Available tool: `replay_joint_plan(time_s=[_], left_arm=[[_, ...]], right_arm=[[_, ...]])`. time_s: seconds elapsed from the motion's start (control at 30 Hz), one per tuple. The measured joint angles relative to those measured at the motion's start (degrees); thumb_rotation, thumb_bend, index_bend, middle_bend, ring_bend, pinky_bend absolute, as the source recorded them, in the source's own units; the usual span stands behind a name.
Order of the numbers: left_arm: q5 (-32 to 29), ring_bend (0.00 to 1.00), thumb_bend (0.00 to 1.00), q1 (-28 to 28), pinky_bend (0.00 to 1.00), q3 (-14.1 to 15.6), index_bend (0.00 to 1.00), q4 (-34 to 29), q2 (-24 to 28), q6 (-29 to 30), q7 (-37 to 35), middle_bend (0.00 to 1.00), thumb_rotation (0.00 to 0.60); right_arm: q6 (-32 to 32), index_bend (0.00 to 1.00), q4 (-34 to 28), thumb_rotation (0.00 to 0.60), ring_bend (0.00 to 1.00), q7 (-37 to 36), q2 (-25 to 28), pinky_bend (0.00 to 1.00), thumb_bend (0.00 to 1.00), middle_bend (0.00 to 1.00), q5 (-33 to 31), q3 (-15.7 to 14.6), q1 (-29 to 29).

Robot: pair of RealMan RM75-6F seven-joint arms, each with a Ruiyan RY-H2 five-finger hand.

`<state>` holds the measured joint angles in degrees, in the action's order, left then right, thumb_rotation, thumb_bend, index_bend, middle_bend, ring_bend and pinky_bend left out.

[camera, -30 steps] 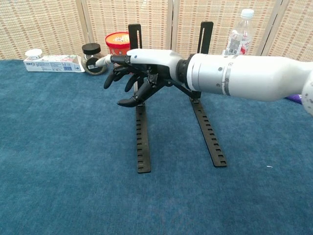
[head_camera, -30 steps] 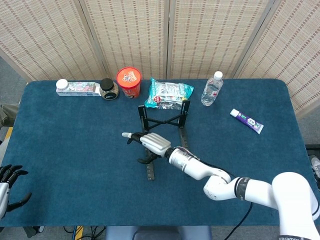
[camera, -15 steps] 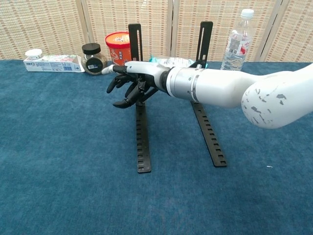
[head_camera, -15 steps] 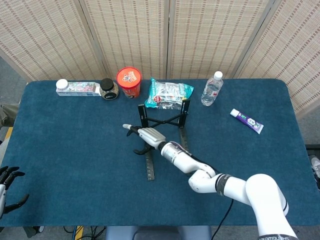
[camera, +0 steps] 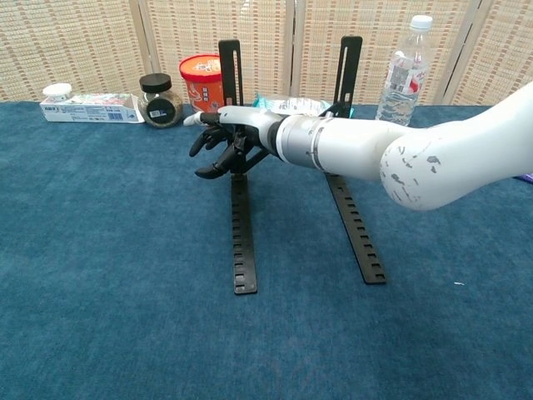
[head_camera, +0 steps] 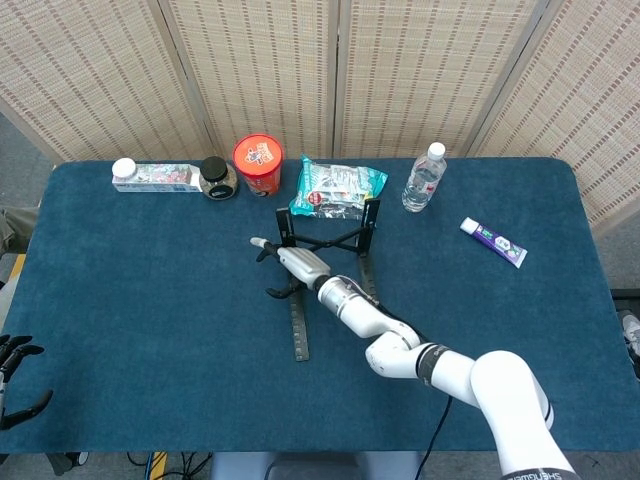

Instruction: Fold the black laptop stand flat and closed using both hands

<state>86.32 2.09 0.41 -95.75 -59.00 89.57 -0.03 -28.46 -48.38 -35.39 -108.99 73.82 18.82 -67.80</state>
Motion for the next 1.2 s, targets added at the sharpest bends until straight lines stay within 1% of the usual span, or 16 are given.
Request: replay_joint_plan(time_s=[0.17,0.37,0.5,0.6,0.7,0.87,1.03,1.17,1.2], left_arm=[[-0.1,0.11,0.17,0.0,0.07,-0.1,0.30,0.4,-0.1,0.0,-0.5,0.20,0.600],[-0.1,0.11,0.17,0.2,0.07,-0.2,0.30,0.7,-0.1,0.1,-0.9,0.20,0.600],[-0.1,0.11,0.17,0.2,0.07,-0.2,0.30,0.9,-0.1,0.1,-1.1,0.20,0.600],[0.0,0.11,0.17,0.2,0.07,-0.2,0.30,1.0,-0.1,0.1,-1.2,0.20,0.600],[0.2,0.11,0.17,0.1,0.07,-0.3,0.30,1.0,-0.2,0.0,-1.3,0.20,0.600],[0.3,0.11,0.17,-0.1,0.07,-0.4,0.30,1.1,-0.3,-0.2,-1.4,0.20,0.600],[0.5,0.11,0.17,-0.4,0.07,-0.4,0.30,1.2,-0.4,-0.6,-1.3,0.20,0.600],[0.6,0.11,0.17,-0.7,0.07,-0.4,0.30,1.2,-0.5,-0.9,-1.2,0.20,0.600],[0.6,0.11,0.17,-0.7,0.07,-0.4,0.30,1.2,-0.6,-1.0,-1.2,0.20,0.600]], right_arm=[[0.3,0.00,1.5,0.600,0.13,0.1,-0.7,0.25,0.25,0.26,-0.5,0.3,-0.4],[0.3,0.00,1.9,0.600,0.13,0.5,-0.8,0.25,0.25,0.26,-0.6,0.4,-0.5],[-0.4,0.00,-0.4,0.600,0.13,0.3,0.2,0.25,0.25,0.26,0.1,0.2,0.1],[-2.2,0.00,-4.3,0.600,0.13,0.0,2.3,0.25,0.25,0.26,1.6,-0.5,1.1],[-4.9,0.00,-9.8,0.600,0.13,-0.2,5.5,0.25,0.25,0.26,3.5,-1.2,2.7],[-11.6,0.00,-21.0,0.600,0.13,0.4,13.7,0.25,0.24,0.26,6.8,-2.4,6.5],[-18.3,0.00,-31.2,0.600,0.13,3.1,23.5,0.25,0.13,0.26,8.3,-2.8,11.2],[-22.5,0.00,-36.8,0.600,0.13,5.8,30.0,0.25,0.01,0.26,8.1,-2.5,14.8],[-23.3,0.00,-37.9,0.600,0.13,6.5,31.2,0.25,0.01,0.26,7.8,-2.4,15.5]])
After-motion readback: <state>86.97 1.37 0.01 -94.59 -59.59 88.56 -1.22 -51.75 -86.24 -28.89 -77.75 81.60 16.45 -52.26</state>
